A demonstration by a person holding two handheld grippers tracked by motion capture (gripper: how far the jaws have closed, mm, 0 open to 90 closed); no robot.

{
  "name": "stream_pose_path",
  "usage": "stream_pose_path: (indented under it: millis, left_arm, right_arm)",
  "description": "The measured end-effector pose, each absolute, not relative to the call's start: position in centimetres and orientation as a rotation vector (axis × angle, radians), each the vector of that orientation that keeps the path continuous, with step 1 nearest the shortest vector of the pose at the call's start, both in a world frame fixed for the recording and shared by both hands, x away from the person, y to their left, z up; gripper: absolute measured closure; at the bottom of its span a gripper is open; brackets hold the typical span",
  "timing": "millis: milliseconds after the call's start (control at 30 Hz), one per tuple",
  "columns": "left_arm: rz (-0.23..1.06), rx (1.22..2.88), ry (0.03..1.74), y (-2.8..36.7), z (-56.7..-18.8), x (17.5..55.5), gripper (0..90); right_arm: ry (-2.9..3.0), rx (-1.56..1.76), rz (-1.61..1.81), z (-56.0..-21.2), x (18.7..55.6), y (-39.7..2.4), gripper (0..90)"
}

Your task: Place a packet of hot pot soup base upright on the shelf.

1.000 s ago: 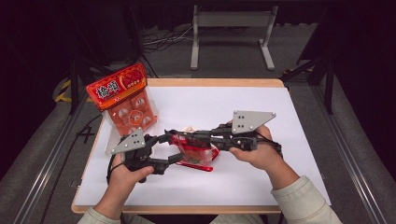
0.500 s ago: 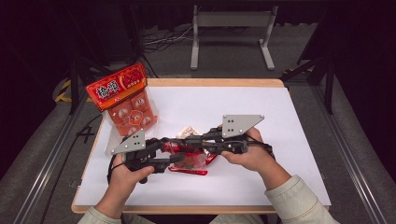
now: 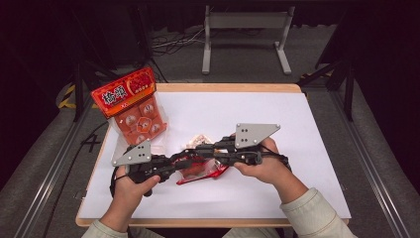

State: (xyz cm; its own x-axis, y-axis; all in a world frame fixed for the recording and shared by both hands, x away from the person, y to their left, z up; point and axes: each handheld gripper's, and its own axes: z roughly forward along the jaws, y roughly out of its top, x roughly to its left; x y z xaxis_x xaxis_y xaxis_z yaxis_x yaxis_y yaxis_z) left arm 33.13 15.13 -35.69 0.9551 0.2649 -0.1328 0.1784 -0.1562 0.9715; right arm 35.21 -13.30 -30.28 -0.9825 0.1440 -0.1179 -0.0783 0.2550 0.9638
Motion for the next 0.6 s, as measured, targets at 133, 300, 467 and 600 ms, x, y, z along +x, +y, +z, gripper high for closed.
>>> stream_pose_path:
  millis: [133, 300, 467, 600]
  left_arm:
    - [0.074, 1.746, 0.332, 15.1, -35.6, 33.1, 89.9]
    - [0.079, 1.753, 0.334, 15.2, -35.5, 33.2, 89.9]
    - [0.087, 1.747, 0.337, 15.9, -35.2, 33.4, 89.9]
    - [0.099, 1.74, 0.355, 16.5, -35.0, 33.6, 89.8]
  right_arm:
    - [2.333, 0.063, 1.806, -30.3, 35.1, -13.3, 82.3]
    - [2.299, 0.098, 1.826, -30.2, 35.1, -13.8, 69.7]
    - [2.288, 0.162, 1.837, -30.3, 35.0, -15.0, 61.7]
    - [2.266, 0.24, 1.829, -30.6, 34.9, -16.2, 56.5]
